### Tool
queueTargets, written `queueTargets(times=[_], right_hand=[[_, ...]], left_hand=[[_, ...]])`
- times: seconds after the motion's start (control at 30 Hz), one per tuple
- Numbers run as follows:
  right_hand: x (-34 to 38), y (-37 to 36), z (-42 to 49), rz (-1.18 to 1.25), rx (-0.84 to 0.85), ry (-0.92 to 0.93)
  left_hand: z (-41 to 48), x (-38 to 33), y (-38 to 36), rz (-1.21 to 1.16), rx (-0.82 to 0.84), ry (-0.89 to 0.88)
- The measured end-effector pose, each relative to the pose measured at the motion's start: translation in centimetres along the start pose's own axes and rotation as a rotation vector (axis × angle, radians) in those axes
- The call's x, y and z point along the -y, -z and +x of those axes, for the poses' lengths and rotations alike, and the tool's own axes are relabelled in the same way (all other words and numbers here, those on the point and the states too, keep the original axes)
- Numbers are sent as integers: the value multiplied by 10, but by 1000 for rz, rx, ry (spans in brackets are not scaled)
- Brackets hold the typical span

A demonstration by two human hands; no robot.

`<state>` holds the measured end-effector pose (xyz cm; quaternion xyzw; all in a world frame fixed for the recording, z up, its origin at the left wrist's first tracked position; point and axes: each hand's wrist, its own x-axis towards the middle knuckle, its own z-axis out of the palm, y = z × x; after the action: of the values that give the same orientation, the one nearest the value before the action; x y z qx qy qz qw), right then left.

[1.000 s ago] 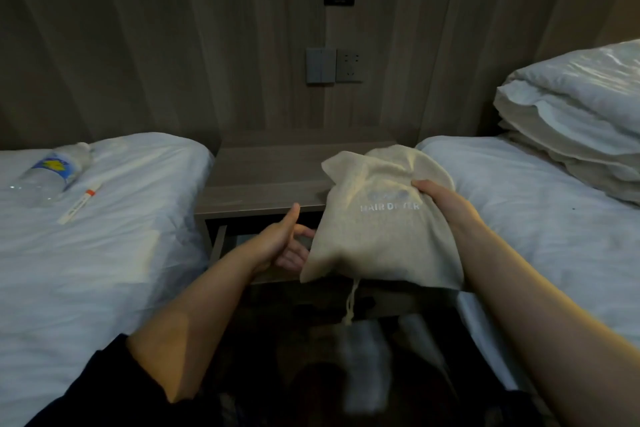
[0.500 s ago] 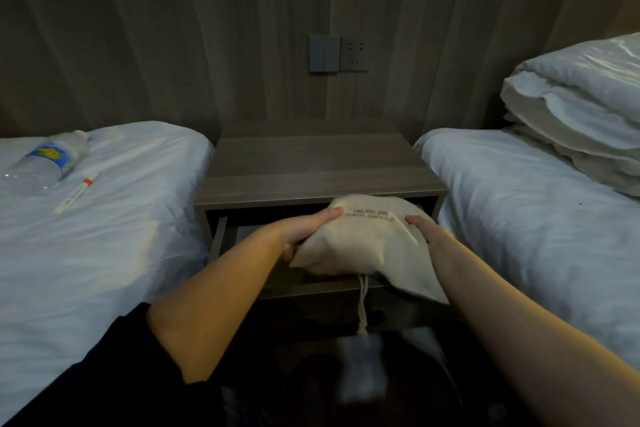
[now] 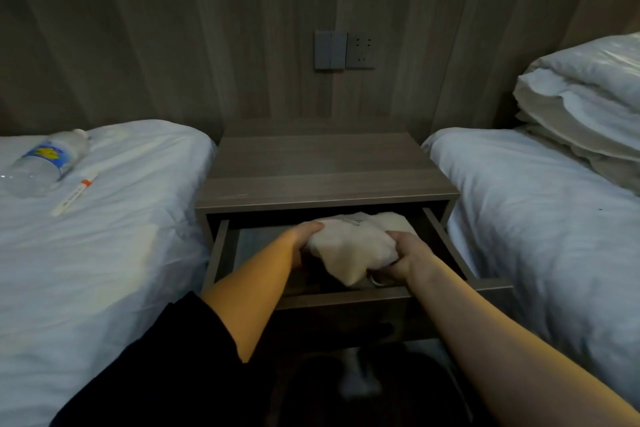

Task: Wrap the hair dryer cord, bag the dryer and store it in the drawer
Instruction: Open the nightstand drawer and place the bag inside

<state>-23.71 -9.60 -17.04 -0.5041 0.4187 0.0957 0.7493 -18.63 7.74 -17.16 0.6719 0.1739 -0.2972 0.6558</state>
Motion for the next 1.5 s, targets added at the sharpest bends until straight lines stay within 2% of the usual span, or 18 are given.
queueTargets(times=[0.1, 0.2, 0.27, 0.43, 0.53, 0.63, 0.7, 0.73, 0.8, 0.87, 0.93, 1.0, 1.07, 1.17, 1.4, 1.5], right_hand=[[-1, -1, -19, -41, -4, -66], [-6, -2, -18, -38, 24, -54], [-10, -5, -8, -129, 22, -7], [-12, -11, -1, -645, -7, 141], [-12, -11, -2, -1058, -21, 228], [-9, -4, -1, -1508, -12, 251], [-5, 7, -2, -1678, -22, 312], [-3, 14, -6, -1698, -22, 386], [-2, 29, -17, -1573, 27, 616], [-2, 41, -38, -1415, 166, 809], [-4, 50, -60, -1448, 324, 858], [-9, 56, -72, -1601, 377, 887], [-14, 60, -71, -1714, 324, 967], [-21, 59, -68, -1702, 224, 1041], [-22, 45, -38, -1605, 19, 1250], [-18, 37, -24, -1558, -31, 1305]], left_hand=[[14, 0, 13, -72, -65, -76], [26, 3, 21, -51, -102, -150], [28, 7, 24, 3, -116, -185], [36, 12, 27, 121, -222, -336], [30, 12, 24, 226, -169, -360], [23, 13, 17, 597, -134, -348], [14, 12, 17, 902, -164, -374], [6, 12, 18, 972, -175, -418], [-16, 10, 20, 926, -125, -552], [-49, 7, 19, 910, 65, -639], [-78, 9, 15, 1074, 262, -644], [-98, 16, 9, 1286, 330, -619], [-104, 23, 3, 1420, 258, -667], [-107, 28, -3, 1501, 123, -744], [-86, 37, 0, 1449, -163, -933], [-69, 34, 1, 1381, -218, -950]])
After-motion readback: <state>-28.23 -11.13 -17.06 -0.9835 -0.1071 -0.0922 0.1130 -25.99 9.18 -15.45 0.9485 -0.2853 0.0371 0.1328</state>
